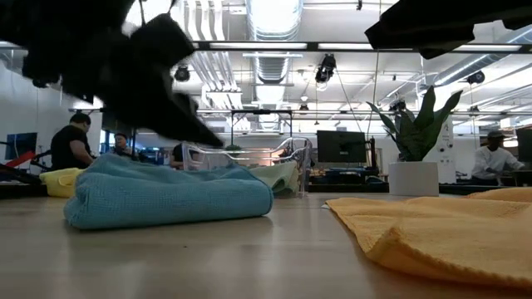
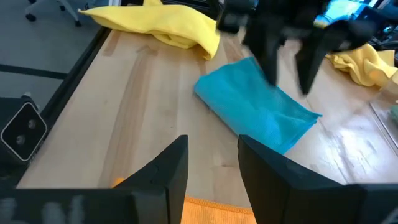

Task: Fold microfiber towels
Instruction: Fold the blue towel, then put the blue folded towel into the transparent bin

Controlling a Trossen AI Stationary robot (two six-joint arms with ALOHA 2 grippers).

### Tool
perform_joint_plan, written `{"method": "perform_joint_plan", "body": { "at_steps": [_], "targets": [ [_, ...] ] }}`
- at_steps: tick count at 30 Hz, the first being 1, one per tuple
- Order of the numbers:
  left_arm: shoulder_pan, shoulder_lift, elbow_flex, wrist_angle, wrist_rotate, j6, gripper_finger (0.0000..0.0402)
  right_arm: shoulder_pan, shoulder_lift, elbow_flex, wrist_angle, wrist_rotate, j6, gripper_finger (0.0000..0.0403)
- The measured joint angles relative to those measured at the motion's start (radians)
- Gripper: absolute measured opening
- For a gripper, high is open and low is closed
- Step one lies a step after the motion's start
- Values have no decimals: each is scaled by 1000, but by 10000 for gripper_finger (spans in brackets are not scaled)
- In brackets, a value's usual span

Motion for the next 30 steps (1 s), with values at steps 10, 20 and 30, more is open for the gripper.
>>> {"method": "perform_joint_plan", "body": {
  "at_steps": [10, 20, 30],
  "targets": [
    [-167, -248, 76, -205, -32, 56, 176, 0, 0, 0, 0, 0, -2, 130],
    [-365, -144, 223, -516, -140, 81, 176, -15, 0, 0, 17, 0, 3, 130],
    [-363, -88, 254, -532, -75, 76, 188, -20, 5, 0, 28, 0, 3, 130]
  ]
}}
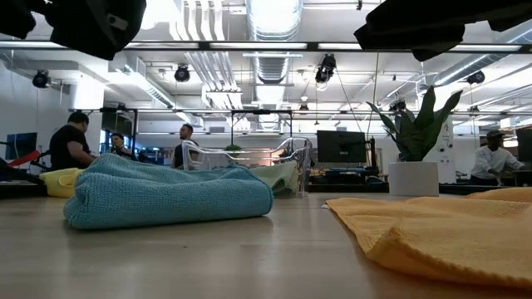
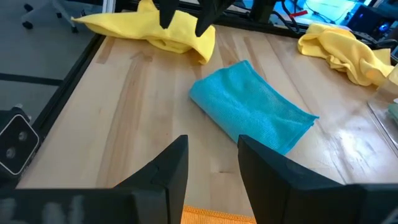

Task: Fold microfiber towels
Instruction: Put the blue folded towel into the transparent bin

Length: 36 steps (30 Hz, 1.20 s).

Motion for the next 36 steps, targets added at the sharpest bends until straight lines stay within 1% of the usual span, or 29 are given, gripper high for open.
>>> {"method": "perform_joint_plan", "body": {
  "at_steps": [4, 8, 11, 17, 20, 23, 26, 29, 36],
  "targets": [
    [1, 0, 1, 1, 4, -22, 224, 0, 0, 0, 1, 0, -1, 130],
    [2, 0, -1, -19, -13, -24, 262, 0, 0, 0, 1, 0, 0, 130],
    [1, 0, 1, -27, -31, -24, 278, 0, 0, 0, 0, 0, 0, 130],
    [-6, 4, 1, -43, -52, -24, 281, 0, 0, 0, -1, 0, -2, 130],
    [-12, 32, 12, -80, -86, -26, 281, 0, 0, 0, -3, 0, -1, 130],
    [-12, 81, 29, -110, -92, -29, 281, 0, 0, 0, -3, 0, 12, 130],
    [-12, 124, 49, -211, -92, -87, 281, 0, 0, 0, -8, -1, 35, 130],
    [-12, 147, 63, -273, -108, -127, 281, 0, 0, 0, -10, -1, 34, 130],
    [-18, 190, 69, -231, -116, -123, 281, 0, 1, 0, -11, -1, 27, 130]
  ]
}}
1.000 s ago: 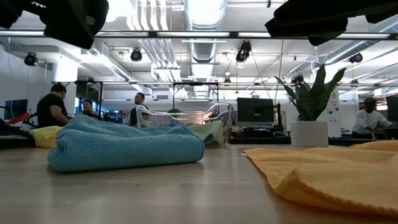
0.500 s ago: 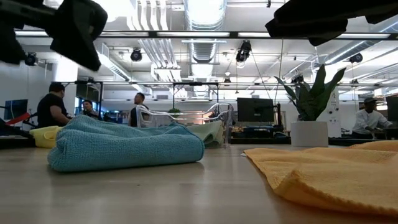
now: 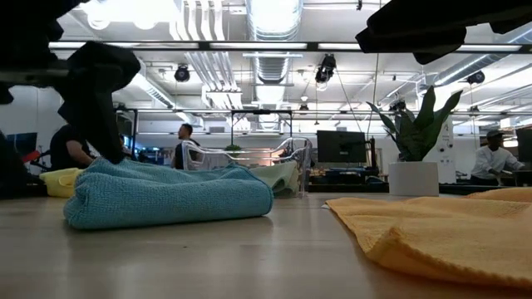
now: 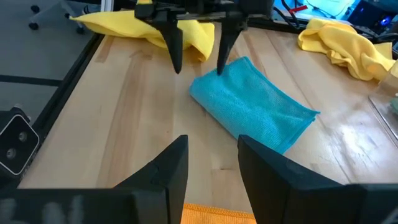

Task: Fold microfiber towels
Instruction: Put the blue folded towel into the transparent bin

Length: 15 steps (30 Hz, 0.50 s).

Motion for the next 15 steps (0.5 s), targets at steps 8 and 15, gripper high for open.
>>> {"method": "perform_joint_plan", "body": {
  "at_steps": [8, 15],
  "targets": [
    [-26, 144, 55, 14, -106, 118, 281, 0, 1, 0, 0, 0, 0, 130],
    [-30, 206, 80, 6, -259, 220, 281, 0, 1, 0, 0, 0, 0, 130]
  ]
}}
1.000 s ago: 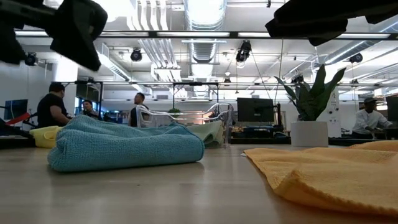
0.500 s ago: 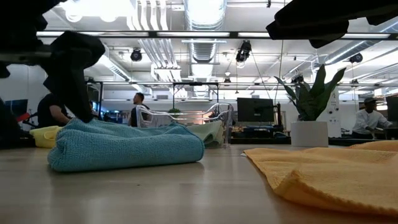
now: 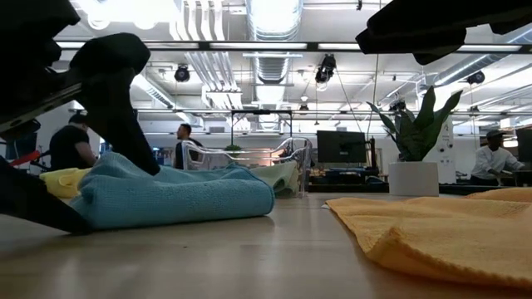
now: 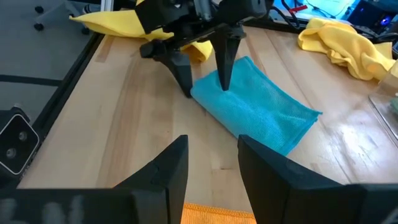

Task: Fold microfiber towels
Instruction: Put the blue folded towel into the transparent bin

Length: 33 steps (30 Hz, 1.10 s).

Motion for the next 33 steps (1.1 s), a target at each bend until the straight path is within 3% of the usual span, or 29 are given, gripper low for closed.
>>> {"method": "perform_joint_plan", "body": {
  "at_steps": [12, 22, 33],
  "targets": [
    [-9, 41, -7, -109, 70, 29, 281, 0, 0, -3, -3, 0, 11, 130],
    [-11, 28, -9, -139, 45, 38, 277, 0, 0, -3, -3, 0, 16, 130],
    [-11, 54, -19, -86, 45, 42, 178, 0, 0, -2, 0, 0, 15, 130]
  ]
}}
